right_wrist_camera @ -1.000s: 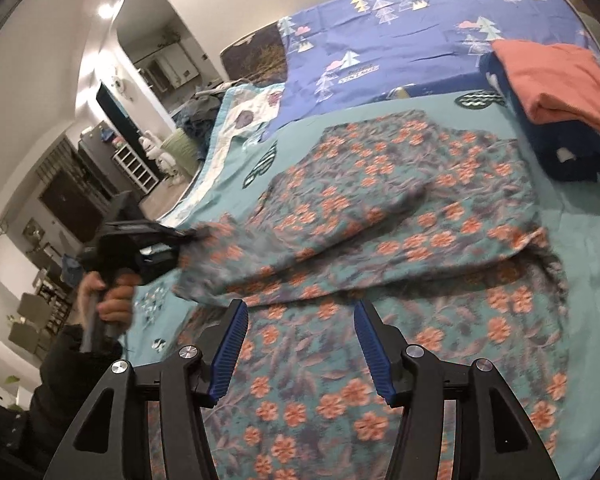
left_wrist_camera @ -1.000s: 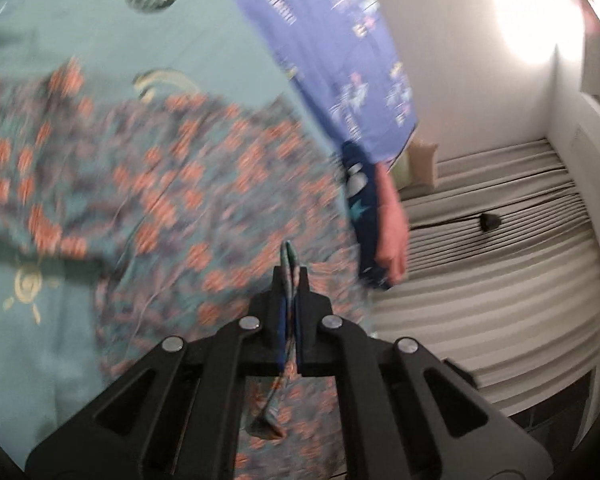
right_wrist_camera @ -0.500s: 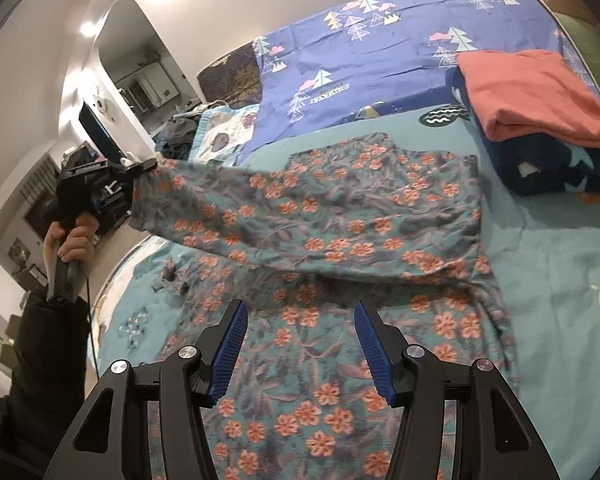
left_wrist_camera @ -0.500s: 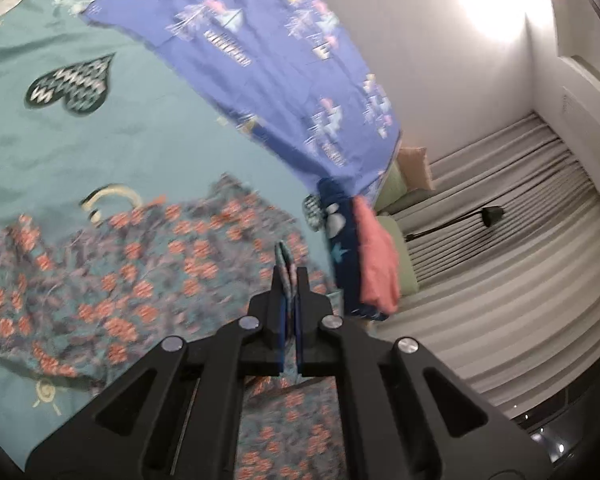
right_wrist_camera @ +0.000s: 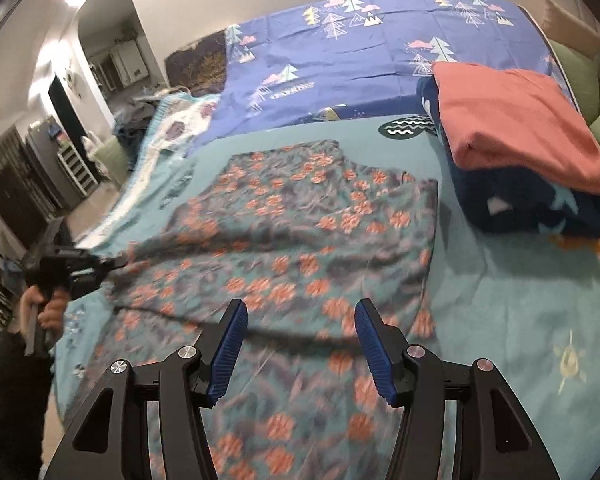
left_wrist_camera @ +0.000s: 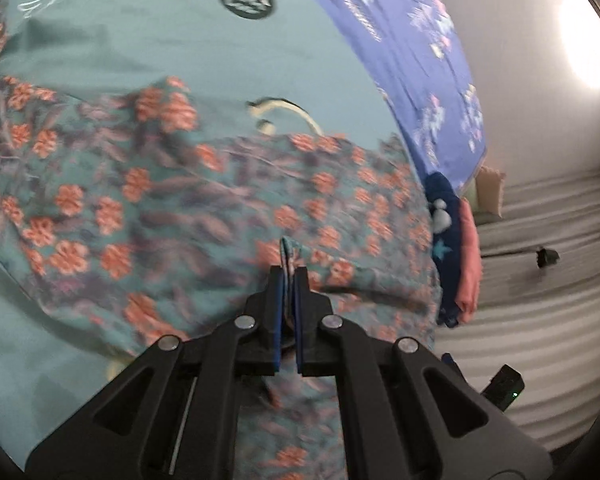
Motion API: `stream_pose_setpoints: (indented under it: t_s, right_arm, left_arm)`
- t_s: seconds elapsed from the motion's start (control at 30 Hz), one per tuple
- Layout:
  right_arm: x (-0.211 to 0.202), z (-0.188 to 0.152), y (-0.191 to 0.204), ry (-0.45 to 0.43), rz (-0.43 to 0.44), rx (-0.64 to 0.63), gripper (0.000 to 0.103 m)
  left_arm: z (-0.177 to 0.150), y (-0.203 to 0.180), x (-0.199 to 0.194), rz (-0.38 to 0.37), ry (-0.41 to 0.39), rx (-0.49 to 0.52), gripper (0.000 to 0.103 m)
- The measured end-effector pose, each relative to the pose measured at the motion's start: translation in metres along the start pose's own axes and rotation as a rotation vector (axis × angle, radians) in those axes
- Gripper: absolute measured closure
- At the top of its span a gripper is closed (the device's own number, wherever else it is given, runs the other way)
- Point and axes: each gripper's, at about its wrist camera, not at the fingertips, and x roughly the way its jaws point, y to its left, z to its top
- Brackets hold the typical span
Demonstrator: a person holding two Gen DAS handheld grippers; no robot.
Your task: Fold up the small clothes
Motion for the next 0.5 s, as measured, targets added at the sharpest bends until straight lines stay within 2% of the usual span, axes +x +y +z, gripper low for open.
stream_pose_setpoints:
  t_s: [0.23, 0.33, 0.4, 0.5]
  right_arm:
    - [0.051, -0.008, -0.01, 0.126, -0.034, -0.001, 0.046]
    - [0.048, -0.004, -0.004, 0.143, -0.068, -0.038, 0.046]
    - [0.041, 0.008, 0.003, 0.126, -0.056, -0.049, 0.046]
    - [0.037, 0.033, 0.015, 0.067, -0.076, -0.098, 0.045]
  left_arm:
    - [0.022, 0.003, 0.003, 0.023, -0.049, -0.021, 0.099]
    - [0.022, -0.003, -0.003, 0.029, -0.059, 0.007, 0.099]
    - [0.017, -0.009, -0.009, 0.025, -0.062, 0.04, 0.099]
    - [0.005, -0.021, -0.019, 0.033, -0.061, 0.1, 0.087]
